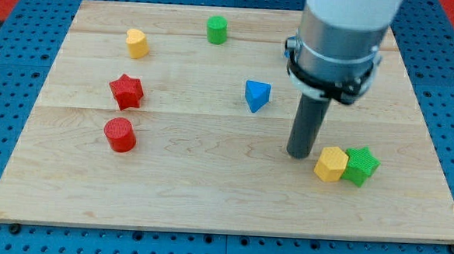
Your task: Move the blue triangle into the green star and yellow hexagon
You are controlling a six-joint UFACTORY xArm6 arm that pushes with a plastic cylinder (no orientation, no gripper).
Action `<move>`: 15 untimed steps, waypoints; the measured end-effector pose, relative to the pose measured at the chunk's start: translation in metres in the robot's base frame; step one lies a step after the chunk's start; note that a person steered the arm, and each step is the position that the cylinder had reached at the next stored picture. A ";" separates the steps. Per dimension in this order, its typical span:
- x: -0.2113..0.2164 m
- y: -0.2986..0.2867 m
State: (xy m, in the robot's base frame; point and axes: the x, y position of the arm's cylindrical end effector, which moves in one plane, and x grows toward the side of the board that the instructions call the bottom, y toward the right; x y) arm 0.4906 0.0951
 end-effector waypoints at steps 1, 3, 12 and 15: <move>-0.050 -0.001; -0.119 -0.057; -0.043 -0.004; -0.045 0.015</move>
State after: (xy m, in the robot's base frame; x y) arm 0.4457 0.1100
